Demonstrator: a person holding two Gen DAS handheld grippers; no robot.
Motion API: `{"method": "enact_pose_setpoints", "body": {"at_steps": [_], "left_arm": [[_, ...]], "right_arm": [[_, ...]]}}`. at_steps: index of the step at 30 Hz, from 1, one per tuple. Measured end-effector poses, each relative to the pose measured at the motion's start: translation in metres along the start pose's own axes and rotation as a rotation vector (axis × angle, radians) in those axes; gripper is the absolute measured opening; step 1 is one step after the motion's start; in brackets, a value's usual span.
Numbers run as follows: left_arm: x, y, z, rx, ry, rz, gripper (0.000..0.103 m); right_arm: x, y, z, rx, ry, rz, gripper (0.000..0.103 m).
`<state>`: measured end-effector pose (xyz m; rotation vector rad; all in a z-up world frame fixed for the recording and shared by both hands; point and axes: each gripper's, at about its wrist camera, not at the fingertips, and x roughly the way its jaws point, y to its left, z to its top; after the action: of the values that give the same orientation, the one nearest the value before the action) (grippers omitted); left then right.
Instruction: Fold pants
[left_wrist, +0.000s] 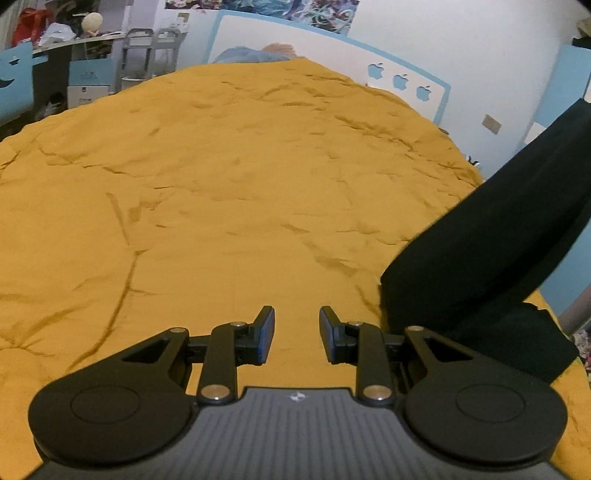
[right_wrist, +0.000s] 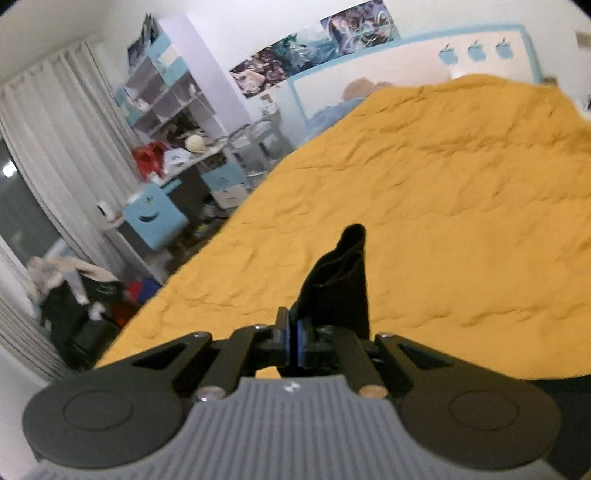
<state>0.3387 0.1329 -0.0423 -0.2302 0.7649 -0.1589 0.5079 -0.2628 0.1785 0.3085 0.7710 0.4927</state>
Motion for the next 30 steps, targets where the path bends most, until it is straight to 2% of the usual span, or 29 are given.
{"method": "enact_pose_setpoints", "body": {"at_steps": [3, 8, 13, 19, 21, 26, 30], "left_arm": [[0.007, -0.016, 0.001, 0.014, 0.007, -0.024, 0.033], [0.028, -0.045, 0.002, 0.057, 0.034, -0.046, 0.033], [0.059, -0.077, -0.002, 0.097, 0.081, -0.058, 0.033], [0.102, -0.111, -0.015, 0.148, 0.156, -0.061, 0.033], [0.113, -0.120, -0.019, 0.159, 0.176, -0.065, 0.033], [0.134, -0.131, -0.028, 0.175, 0.208, -0.070, 0.033], [0.144, -0.133, -0.032, 0.178, 0.218, -0.062, 0.033]], "right_arm": [[-0.039, -0.024, 0.021, -0.027, 0.023, -0.079, 0.000], [-0.098, -0.094, 0.026, -0.012, 0.049, -0.181, 0.000], [-0.127, -0.204, -0.006, 0.068, 0.099, -0.271, 0.000], [-0.107, -0.345, -0.082, 0.228, 0.207, -0.457, 0.000], [-0.094, -0.374, -0.108, 0.261, 0.236, -0.481, 0.000], [-0.063, -0.412, -0.143, 0.281, 0.265, -0.525, 0.000], [-0.050, -0.407, -0.149, 0.205, 0.263, -0.536, 0.000]]}}
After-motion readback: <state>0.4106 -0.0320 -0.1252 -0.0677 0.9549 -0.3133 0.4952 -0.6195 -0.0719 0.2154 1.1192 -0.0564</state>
